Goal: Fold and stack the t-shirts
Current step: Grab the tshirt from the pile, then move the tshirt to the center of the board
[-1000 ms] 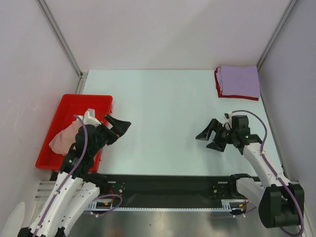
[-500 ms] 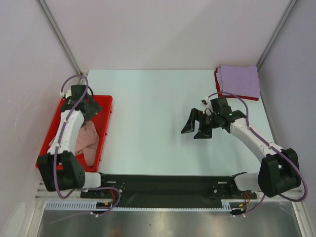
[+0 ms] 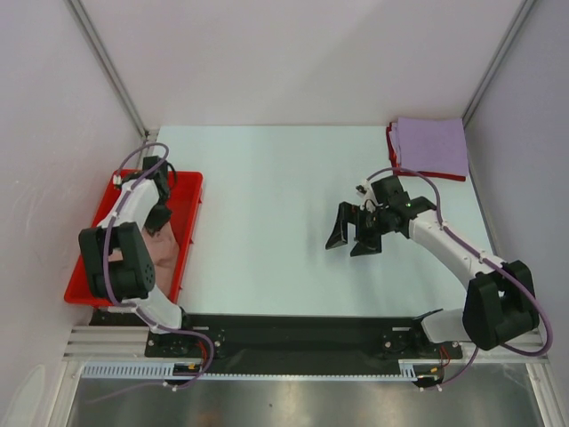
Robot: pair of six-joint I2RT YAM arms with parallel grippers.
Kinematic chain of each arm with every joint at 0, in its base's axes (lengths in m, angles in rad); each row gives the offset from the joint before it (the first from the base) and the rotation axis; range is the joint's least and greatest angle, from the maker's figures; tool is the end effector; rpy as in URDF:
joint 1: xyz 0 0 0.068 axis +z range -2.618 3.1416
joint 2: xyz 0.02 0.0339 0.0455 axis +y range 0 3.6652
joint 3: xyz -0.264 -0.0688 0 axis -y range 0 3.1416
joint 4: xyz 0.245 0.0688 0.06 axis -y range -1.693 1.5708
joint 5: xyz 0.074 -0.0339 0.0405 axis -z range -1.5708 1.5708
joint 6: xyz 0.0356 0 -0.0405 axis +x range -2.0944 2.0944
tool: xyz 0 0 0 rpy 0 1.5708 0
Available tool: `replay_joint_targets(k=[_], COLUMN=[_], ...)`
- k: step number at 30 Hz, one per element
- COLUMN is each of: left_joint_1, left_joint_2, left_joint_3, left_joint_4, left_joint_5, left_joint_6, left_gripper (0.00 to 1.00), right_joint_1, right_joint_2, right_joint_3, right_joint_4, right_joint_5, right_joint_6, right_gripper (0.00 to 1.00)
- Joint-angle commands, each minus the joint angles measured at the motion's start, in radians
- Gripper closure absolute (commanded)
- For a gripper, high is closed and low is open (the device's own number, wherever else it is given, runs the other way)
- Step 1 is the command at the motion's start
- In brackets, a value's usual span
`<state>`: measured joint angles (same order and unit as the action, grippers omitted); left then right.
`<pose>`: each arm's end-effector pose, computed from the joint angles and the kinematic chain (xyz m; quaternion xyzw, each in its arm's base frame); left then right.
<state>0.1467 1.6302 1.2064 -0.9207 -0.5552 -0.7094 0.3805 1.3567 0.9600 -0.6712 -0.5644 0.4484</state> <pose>0.3010 0.0634 0.2294 -0.4248 0.8565 0.2314 0.1799 0.2373 0.1154 0.2410 -0.0377 0.9321 0.3431 0.1101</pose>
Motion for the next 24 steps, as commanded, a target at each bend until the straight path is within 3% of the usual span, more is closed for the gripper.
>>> replay_joint_targets(k=[1,2,7,10,12,14,15,17,19,24], left_joint_1=[0.004,0.002,-0.033,-0.137,-0.223,-0.271,-0.321,-0.386,-0.444,-0.585], left_joint_2=[-0.032,-0.096,-0.245,-0.337,-0.403,-0.441,-0.46,-0.472,-0.455,-0.512], left_joint_3=[0.007,0.008,0.169,0.329,0.413,0.439,0.447,0.49,0.513,0.365], left_joint_4=[0.068,0.089,0.033,0.017,0.095,0.254,0.311,0.382,0.379,0.345], left_joint_5=[0.038,0.038,0.046,0.078,0.214,0.331,0.456,0.518,0.644,0.686], left_joint_6=[0.069,0.07,0.081,0.064,0.051,0.038,0.031,0.008,-0.062,-0.122], left_gripper=[0.94,1.0,1.0,1.0,1.0,1.0,1.0,1.0,1.0,1.0], right_joint_1=[0.0,0.0,0.001,0.008,0.006,0.006,0.005,0.008,0.006,-0.005], right_joint_2=[-0.041,-0.054,-0.088,-0.111,-0.126,-0.149,-0.157,-0.175,-0.185,-0.24], right_joint_3=[0.045,0.048,0.051,0.055,0.06,0.062,0.065,0.074,0.097,0.155], right_joint_4=[-0.05,-0.056,-0.065,-0.071,-0.077,-0.079,-0.079,-0.091,-0.122,-0.189], right_joint_5=[0.015,0.018,0.005,0.006,0.014,0.018,0.021,0.037,0.064,0.159], right_joint_6=[-0.043,-0.048,-0.042,-0.042,-0.037,-0.033,-0.031,-0.031,-0.034,-0.04], right_gripper=[0.0,0.0,0.0,0.0,0.0,0.0,0.0,0.0,0.0,0.0])
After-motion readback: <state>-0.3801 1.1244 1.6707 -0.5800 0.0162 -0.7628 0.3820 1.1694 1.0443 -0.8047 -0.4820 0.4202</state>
